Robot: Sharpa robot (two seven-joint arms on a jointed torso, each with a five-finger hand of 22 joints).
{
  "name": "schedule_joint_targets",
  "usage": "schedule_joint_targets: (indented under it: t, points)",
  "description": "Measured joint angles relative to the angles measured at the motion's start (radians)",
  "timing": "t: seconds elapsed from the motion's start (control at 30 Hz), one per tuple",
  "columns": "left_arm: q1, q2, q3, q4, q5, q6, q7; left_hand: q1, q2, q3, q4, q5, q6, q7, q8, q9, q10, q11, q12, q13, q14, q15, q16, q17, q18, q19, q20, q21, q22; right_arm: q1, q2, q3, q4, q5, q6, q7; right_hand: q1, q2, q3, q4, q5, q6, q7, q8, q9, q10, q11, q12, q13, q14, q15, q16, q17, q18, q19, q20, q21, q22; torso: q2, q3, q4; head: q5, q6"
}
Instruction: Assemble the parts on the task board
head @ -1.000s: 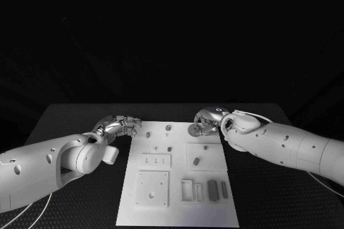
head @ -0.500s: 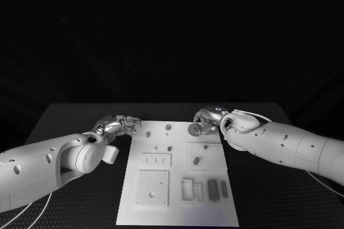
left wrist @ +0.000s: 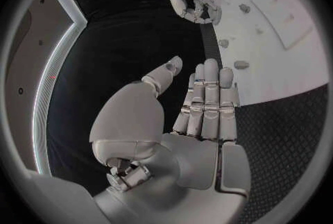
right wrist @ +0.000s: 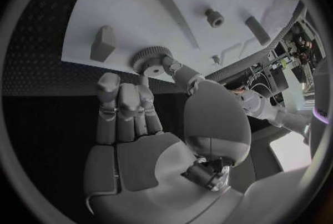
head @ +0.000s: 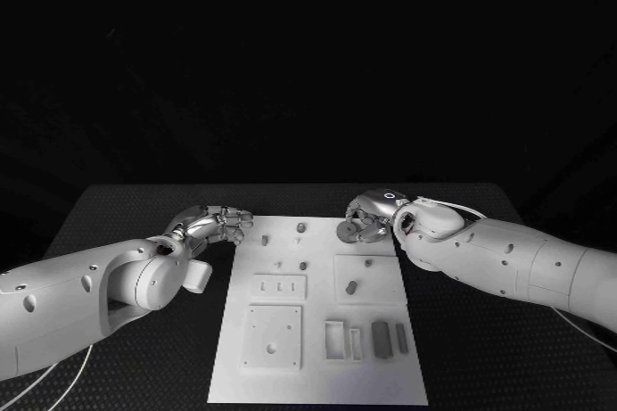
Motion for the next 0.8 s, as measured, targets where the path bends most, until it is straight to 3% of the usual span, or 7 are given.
schedule_joint_targets:
  t: [0.43, 0.63, 0.8]
  points:
    - [0.0, -0.002, 0.0, 0.001, 0.0, 0.0, 0.0, 0.0, 0.0, 0.0, 0.0, 0.0, 0.0, 0.0, 0.0, 0.001, 0.0, 0.0, 0.0, 0.0, 0.0, 0.0, -0.004, 0.001, 0.0, 0.0, 0.0, 0.0, 0.0, -0.007, -0.002, -0.003, 0.008, -0.035, -0.026, -0.011, 0.0, 0.0, 0.002, 0.002, -0.006, 0.013, -0.012, 0.008, 0.003, 0.011, -0.01, 0.007, -0.001, 0.007, -0.003, -0.001, 0.012, 0.0, 0.0, 0.0, 0.002, 0.0, 0.0, 0.0011, 0.0002, -0.001, 0.0]
    - [0.0, -0.002, 0.0, 0.001, 0.0, 0.0, 0.0, 0.0, 0.0, 0.0, 0.0, 0.0, 0.0, 0.0, 0.0, 0.001, 0.0, 0.0, 0.0, 0.0, 0.0, 0.0, -0.004, 0.001, 0.0, 0.0, 0.0, 0.0, 0.0, -0.007, -0.001, -0.004, 0.008, -0.024, -0.032, -0.018, -0.039, 0.007, -0.003, 0.049, -0.013, 0.031, -0.027, 0.026, 0.016, 0.02, -0.019, 0.007, -0.004, 0.018, -0.011, -0.001, 0.019, 0.0, 0.002, 0.002, 0.002, 0.001, -0.001, 0.0011, 0.0009, -0.002, 0.002]
    - [0.0, -0.001, 0.0, -0.001, 0.0, 0.0, 0.0, 0.0, 0.0, 0.0, 0.0, 0.0, 0.0, 0.0, 0.0, 0.002, 0.0, 0.0, 0.0, 0.001, 0.0, 0.0, -0.004, 0.001, 0.0, 0.0, 0.0, 0.0, 0.0, -0.009, -0.003, -0.005, 0.016, -0.014, -0.038, -0.026, -0.047, 0.009, -0.006, 0.053, -0.013, 0.041, -0.027, 0.029, 0.017, 0.02, -0.019, 0.007, -0.004, 0.018, -0.011, -0.001, 0.021, 0.001, 0.002, 0.002, 0.006, 0.001, -0.001, 0.001, 0.0016, -0.002, 0.004]
